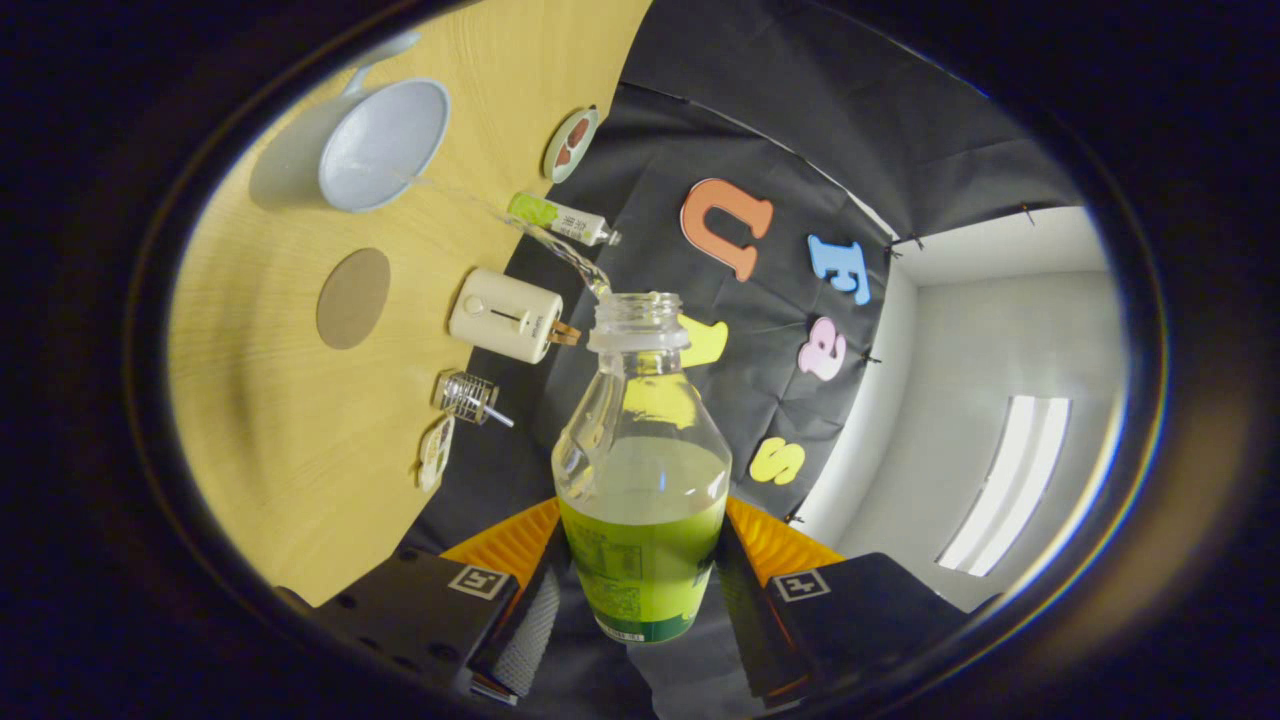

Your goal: Take the bottle from table, then pour the juice into the cup, finally place the bottle on the coaster

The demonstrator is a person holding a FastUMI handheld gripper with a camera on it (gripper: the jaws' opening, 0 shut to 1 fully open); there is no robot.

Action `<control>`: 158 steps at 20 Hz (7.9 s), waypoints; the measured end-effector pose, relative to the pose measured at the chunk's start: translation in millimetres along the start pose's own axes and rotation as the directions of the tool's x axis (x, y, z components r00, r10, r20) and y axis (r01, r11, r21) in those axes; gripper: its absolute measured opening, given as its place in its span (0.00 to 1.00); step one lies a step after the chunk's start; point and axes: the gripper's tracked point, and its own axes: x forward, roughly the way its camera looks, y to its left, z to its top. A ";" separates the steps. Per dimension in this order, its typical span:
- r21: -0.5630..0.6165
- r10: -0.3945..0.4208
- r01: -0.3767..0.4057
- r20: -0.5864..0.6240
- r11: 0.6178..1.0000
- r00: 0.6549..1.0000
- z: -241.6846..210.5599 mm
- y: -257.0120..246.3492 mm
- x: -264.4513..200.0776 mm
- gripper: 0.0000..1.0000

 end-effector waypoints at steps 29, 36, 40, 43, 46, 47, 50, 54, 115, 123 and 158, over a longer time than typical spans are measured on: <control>-0.168 -0.110 0.117 0.050 0.979 0.993 30.5 -36.6 -4.9 0.80; -0.200 -0.152 0.158 0.044 0.967 0.987 27.1 -58.8 -7.3 0.80; -0.220 -0.171 0.176 0.042 0.960 0.984 23.3 -64.7 -5.7 0.80; -0.237 -0.199 0.203 0.039 0.950 0.979 20.2 -77.1 -4.1 0.80; -0.229 -0.240 0.245 0.050 0.942 0.969 21.8 -93.0 -3.6 0.80; -0.229 -0.241 0.247 0.051 0.942 0.969 23.0 -95.3 -4.2 0.80; -0.236 -0.252 0.261 0.070 0.936 0.965 27.8 -102.2 -4.9 0.80; -0.253 -0.253 0.263 0.072 0.931 0.965 30.2 -107.2 -5.0 0.80; 0.901 0.449 -0.177 0.359 -0.397 0.819 123.6 165.2 85.2 0.83; 0.905 0.477 -0.161 0.351 -0.393 0.806 134.6 187.2 81.5 0.83; 0.954 0.320 -0.201 0.266 -0.223 0.909 -5.1 10.9 -71.6 1.00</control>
